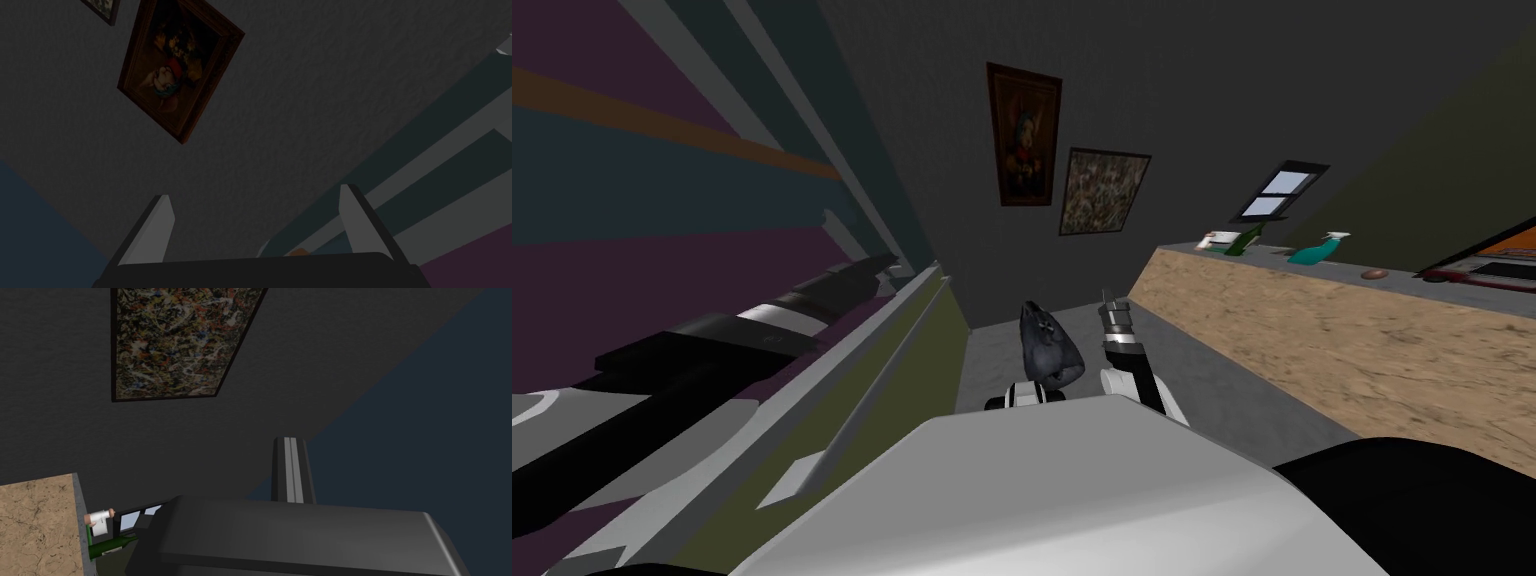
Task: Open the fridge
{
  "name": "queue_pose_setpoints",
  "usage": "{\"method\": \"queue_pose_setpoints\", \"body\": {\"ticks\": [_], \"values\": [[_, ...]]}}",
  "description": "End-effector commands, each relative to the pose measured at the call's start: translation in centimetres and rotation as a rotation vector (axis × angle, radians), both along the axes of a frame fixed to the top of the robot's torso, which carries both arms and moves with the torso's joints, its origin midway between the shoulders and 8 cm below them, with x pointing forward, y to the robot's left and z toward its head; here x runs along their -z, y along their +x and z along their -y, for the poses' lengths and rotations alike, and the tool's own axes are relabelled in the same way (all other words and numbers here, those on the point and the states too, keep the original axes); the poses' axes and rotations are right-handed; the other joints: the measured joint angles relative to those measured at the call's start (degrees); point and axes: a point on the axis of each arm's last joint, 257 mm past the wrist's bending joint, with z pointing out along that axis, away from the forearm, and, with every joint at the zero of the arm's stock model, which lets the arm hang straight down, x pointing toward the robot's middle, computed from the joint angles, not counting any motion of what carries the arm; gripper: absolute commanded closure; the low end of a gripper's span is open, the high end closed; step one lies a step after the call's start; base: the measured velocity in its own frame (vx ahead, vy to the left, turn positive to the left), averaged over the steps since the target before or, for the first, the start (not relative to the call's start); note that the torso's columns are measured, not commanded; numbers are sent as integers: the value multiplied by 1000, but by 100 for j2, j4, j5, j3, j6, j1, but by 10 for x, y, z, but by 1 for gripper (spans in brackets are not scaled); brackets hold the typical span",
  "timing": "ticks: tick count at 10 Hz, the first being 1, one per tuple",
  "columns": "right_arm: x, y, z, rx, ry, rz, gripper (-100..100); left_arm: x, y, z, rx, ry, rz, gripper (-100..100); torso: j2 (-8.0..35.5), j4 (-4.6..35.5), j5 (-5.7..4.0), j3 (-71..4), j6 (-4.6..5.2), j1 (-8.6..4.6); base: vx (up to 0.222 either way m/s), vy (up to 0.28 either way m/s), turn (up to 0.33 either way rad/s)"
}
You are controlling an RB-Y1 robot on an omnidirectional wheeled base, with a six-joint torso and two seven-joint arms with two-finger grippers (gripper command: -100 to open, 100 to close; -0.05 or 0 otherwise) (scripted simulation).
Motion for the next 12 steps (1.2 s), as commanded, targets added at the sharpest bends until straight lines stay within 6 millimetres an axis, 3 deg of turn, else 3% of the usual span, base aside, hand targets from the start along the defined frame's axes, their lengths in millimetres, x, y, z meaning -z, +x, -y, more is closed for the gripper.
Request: {"method": "queue_pose_setpoints", "body": {"ticks": [1, 2, 3, 9, 10, 12], "values": [[0, 0, 0, 0, 0, 0, 0, 6, 0, -4, -4, -2, 0, 100, 28, 7, 1, 16, 0, 3, -56, 2, -37], [0, 0, 0, 0, 0, 0, 0, 3, -1, -3, -4, -4, 0, 100, 66, 20, 3, 42, -1, 5, -35, 1, -12], [0, 0, 0, 0, 0, 0, 0, 1, 2, 20, 68, -6, 3, 100, 57, 20, 1, 39, -2, 4, -97, 6, -37], [0, 0, 0, 0, 0, 0, 0, -7, 0, 87, 276, -5, 10, 100, 8, 3, 3, 5, -1, 8, -159, -2, -39], [0, 0, 0, 0, 0, 0, 0, -7, 0, 87, 276, -5, 10, 100, 15, 5, 1, 10, 0, 2, -84, 2, -13], [0, 0, 0, 0, 0, 0, 0, -9, -3, 107, 343, 0, 11, 100, 15, 5, 1, 10, 0, 2, -84, 7, -28]]}}
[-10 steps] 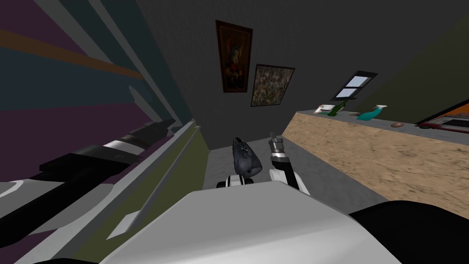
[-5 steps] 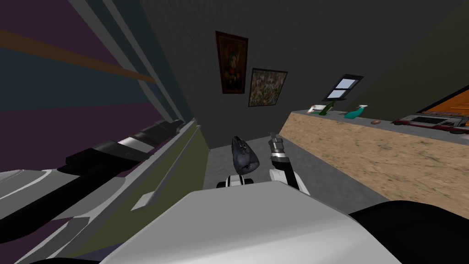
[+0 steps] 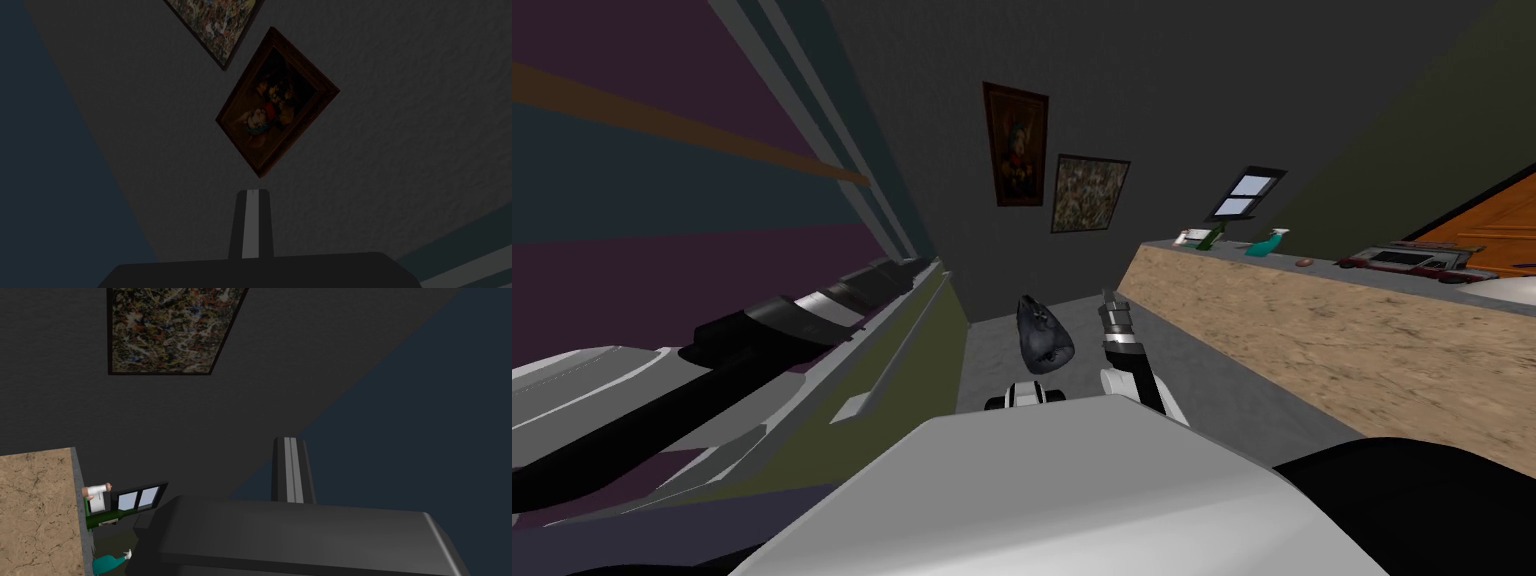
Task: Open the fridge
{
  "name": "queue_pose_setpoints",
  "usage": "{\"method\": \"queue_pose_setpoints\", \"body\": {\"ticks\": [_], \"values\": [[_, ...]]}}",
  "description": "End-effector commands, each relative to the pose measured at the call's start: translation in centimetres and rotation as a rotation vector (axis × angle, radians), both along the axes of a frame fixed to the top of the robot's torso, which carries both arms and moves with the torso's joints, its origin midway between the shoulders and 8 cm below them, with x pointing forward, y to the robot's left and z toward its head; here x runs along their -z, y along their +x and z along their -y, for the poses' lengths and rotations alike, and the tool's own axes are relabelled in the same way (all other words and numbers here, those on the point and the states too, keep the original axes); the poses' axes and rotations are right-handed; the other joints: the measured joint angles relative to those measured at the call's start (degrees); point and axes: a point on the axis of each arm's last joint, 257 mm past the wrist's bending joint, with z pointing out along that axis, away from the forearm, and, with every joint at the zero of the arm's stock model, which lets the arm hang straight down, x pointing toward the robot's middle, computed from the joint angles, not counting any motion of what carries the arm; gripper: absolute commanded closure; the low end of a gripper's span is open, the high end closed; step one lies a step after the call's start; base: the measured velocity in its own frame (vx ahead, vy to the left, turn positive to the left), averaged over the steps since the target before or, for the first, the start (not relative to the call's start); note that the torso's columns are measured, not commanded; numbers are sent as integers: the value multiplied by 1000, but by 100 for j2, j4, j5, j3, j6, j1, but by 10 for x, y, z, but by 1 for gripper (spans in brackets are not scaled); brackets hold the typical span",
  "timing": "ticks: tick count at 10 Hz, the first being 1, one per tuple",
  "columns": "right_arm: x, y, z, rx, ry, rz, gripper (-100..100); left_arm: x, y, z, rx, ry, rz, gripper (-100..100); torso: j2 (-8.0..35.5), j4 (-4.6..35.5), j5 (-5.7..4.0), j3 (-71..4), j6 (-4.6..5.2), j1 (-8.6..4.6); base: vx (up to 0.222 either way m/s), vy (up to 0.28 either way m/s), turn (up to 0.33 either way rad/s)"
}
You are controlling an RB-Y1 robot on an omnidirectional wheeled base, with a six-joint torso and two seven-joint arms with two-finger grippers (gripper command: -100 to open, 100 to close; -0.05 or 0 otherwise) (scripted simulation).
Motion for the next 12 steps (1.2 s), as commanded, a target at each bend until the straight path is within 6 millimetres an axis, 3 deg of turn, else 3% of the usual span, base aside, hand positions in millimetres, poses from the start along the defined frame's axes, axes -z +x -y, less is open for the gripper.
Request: {"method": "queue_pose_setpoints", "body": {"ticks": [1, 2, 12], "values": [[0, 0, 0, 0, 0, 0, 0, 0, -1, 9, 28, 2, 0, 100, 15, 4, 0, 9, 0, -1, -49, 2, -13], [0, 0, 0, 0, 0, 0, 0, 2, 11, -9, -14, -2, -4, -100, 7, 4, 0, 6, -3, -1, 0, 0, 0], [0, 0, 0, 0, 0, 0, 0, 2, 53, -113, -267, -12, -2, -100, -1, 0, 0, -1, 0, -2, 55, -13, 26]]}}
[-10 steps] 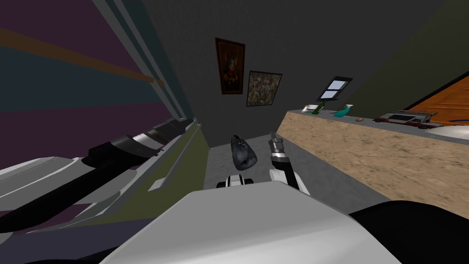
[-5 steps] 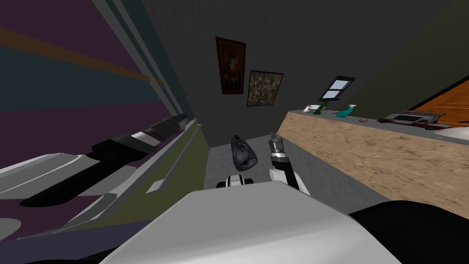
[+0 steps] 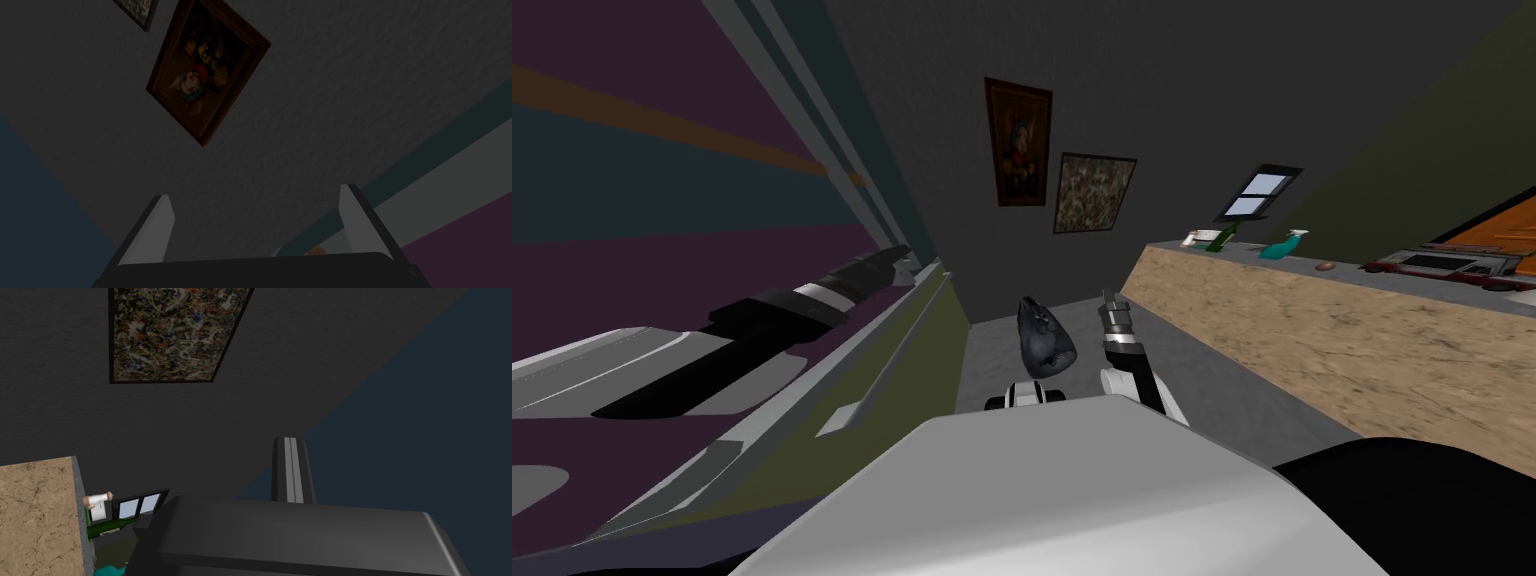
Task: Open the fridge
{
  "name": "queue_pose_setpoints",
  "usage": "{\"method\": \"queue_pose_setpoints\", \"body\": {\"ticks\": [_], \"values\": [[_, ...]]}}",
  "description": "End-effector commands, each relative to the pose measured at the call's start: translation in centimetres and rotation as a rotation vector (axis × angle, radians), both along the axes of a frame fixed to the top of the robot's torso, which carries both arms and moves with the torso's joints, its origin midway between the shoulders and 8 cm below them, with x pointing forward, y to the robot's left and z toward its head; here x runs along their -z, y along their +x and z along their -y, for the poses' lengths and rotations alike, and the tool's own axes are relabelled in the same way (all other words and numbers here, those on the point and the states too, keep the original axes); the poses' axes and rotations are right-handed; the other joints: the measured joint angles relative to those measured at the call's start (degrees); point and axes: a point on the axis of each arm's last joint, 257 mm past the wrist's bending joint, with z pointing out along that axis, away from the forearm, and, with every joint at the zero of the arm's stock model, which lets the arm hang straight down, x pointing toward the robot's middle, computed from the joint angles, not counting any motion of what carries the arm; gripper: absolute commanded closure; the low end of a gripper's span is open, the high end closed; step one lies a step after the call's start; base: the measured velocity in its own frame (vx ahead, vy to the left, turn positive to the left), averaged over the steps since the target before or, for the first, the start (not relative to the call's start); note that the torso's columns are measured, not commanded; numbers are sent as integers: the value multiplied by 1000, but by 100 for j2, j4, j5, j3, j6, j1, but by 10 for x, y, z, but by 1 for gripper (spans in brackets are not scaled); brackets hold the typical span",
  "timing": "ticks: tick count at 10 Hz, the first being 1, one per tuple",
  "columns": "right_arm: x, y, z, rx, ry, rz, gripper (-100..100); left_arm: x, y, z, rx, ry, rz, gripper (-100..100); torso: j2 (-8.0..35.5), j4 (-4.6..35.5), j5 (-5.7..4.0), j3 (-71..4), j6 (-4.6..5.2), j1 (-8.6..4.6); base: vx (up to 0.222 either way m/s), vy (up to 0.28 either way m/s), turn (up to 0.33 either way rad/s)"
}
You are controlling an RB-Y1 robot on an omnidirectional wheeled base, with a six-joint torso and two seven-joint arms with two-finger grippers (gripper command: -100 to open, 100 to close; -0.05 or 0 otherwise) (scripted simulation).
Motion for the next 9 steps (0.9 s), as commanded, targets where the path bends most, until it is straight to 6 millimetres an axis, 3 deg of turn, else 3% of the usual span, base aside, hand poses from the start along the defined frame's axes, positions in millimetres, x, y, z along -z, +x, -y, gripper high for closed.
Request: {"method": "queue_pose_setpoints", "body": {"ticks": [1, 9], "values": [[0, 0, 0, 0, 0, 0, 0, 0, 8, -32, -76, 3, -2, -100, 12, 3, 0, 7, 0, -1, 66, -34, 34], [0, 0, 0, 0, 0, 0, 0, 3, 25, -122, -281, -1, -15, -100, 12, 4, -1, 7, 1, -1, 48, -17, 26]]}}
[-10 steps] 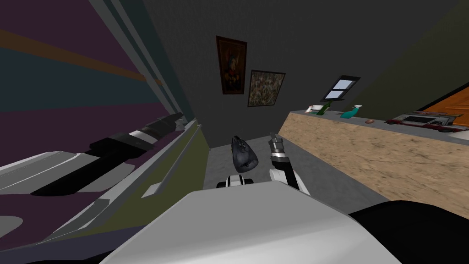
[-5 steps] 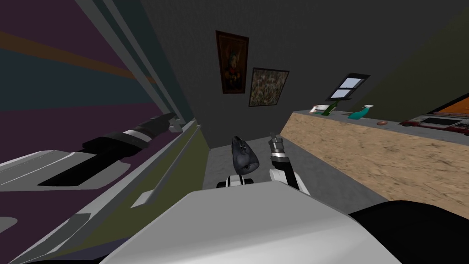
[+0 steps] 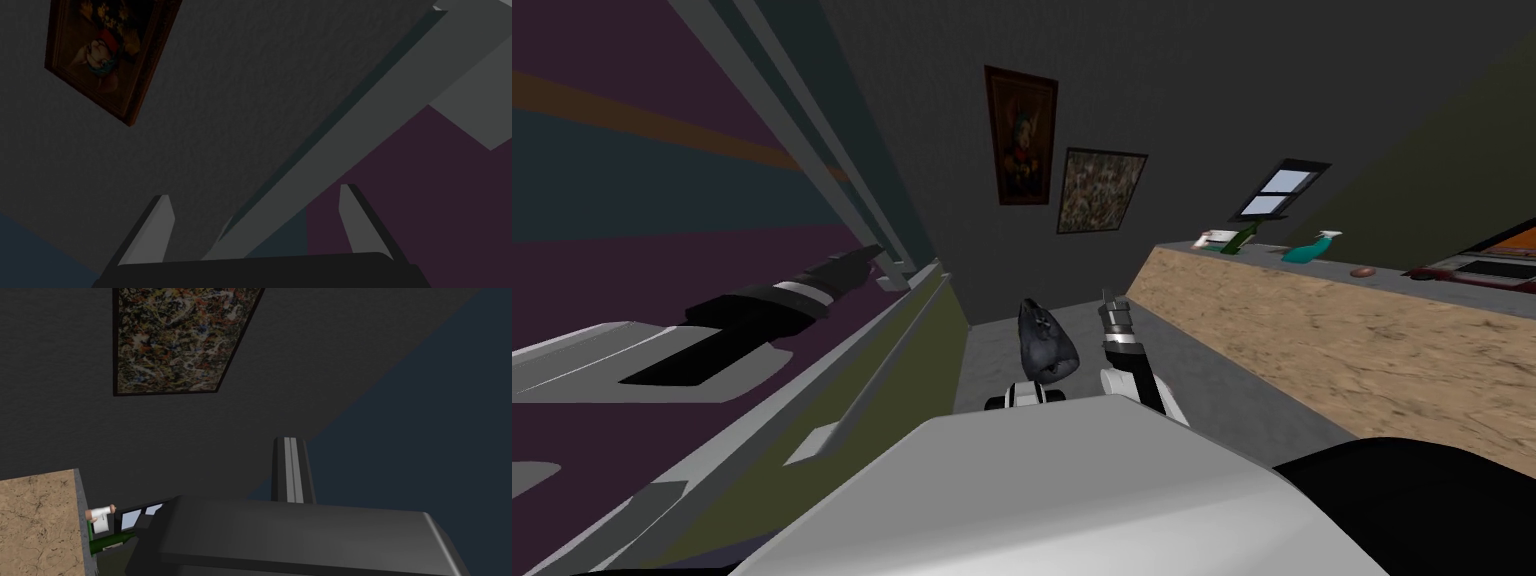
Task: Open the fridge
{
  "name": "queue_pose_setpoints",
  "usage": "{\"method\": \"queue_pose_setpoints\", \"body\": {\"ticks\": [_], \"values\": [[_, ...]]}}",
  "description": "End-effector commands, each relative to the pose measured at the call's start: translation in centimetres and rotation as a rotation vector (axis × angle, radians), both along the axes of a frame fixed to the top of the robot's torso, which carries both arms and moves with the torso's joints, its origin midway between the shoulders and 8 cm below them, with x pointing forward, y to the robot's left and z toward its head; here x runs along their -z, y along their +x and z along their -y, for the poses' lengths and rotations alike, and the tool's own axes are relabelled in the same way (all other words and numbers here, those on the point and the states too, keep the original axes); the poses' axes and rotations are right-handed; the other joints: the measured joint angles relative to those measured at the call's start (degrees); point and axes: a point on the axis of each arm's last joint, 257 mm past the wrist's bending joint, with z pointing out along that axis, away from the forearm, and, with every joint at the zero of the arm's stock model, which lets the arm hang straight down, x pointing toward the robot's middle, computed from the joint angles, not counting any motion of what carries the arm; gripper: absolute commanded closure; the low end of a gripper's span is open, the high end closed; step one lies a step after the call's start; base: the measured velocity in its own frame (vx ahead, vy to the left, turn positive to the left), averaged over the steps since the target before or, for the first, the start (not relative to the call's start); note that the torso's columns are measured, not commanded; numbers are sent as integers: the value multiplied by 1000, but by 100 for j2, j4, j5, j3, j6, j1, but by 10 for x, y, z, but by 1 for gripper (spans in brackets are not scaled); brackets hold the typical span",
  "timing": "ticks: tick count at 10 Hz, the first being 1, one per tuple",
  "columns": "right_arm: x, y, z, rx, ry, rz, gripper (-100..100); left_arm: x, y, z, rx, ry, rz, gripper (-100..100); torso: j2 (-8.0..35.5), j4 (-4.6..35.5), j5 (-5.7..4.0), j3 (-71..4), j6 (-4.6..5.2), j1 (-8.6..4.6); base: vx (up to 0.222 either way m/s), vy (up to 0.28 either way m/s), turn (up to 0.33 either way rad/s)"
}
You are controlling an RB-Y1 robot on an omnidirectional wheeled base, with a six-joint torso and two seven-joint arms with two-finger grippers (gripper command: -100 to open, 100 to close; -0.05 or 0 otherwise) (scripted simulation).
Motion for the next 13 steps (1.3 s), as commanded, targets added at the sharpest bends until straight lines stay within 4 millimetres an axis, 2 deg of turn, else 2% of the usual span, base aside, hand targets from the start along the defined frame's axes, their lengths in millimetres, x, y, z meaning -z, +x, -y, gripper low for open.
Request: {"method": "queue_pose_setpoints", "body": {"ticks": [1, 2, 4, 5, 6, 7, 8, 10, 11, 13], "values": [[0, 0, 0, 0, 0, 0, 0, 0, 2, -35, -83, 1, -6, -100, -2, 0, 0, -1, -2, 1, 85, -29, 36], [0, 0, 0, 0, 0, 0, 0, 0, 3, -42, -99, 2, -7, -100, -6, -2, 1, -3, -1, 0, 78, -19, 24], [0, 0, 0, 0, 0, 0, 0, -3, 4, -69, -164, 10, -11, -100, 5, 1, 2, 3, -1, 6, 77, -25, 33], [0, 0, 0, 0, 0, 0, 0, 0, 5, -58, -136, 5, -14, -100, -7, 5, -2, -8, -6, 16, 45, -23, 11], [0, 0, 0, 0, 0, 0, 0, -8, 7, -55, -137, 8, -14, -100, 3, 3, 3, -2, -2, 21, 73, 4, 23], [0, 0, 0, 0, 0, 0, 0, -5, 5, -57, -137, 9, -14, -100, -3, 1, 5, -2, -2, 20, 47, 4, 8], [0, 0, 0, 0, 0, 0, 0, -6, 5, -57, -138, 8, -14, 100, 7, 1, 5, 4, -1, 11, 8, 6, 23], [0, 0, 0, 0, 0, 0, 0, -8, 3, -24, -72, 8, -11, 100, 35, 21, -36, 19, 30, -56, -36, 20, 23], [0, 0, 0, 0, 0, 0, 0, -8, 3, -24, -72, 8, -11, 100, 32, 23, -39, 10, 36, -49, -59, 9, -41], [0, 0, 0, 0, 0, 0, 0, -10, 0, 9, -3, 9, -8, 100, 20, 35, -46, 2, 15, -45, -58, 24, -18]]}}
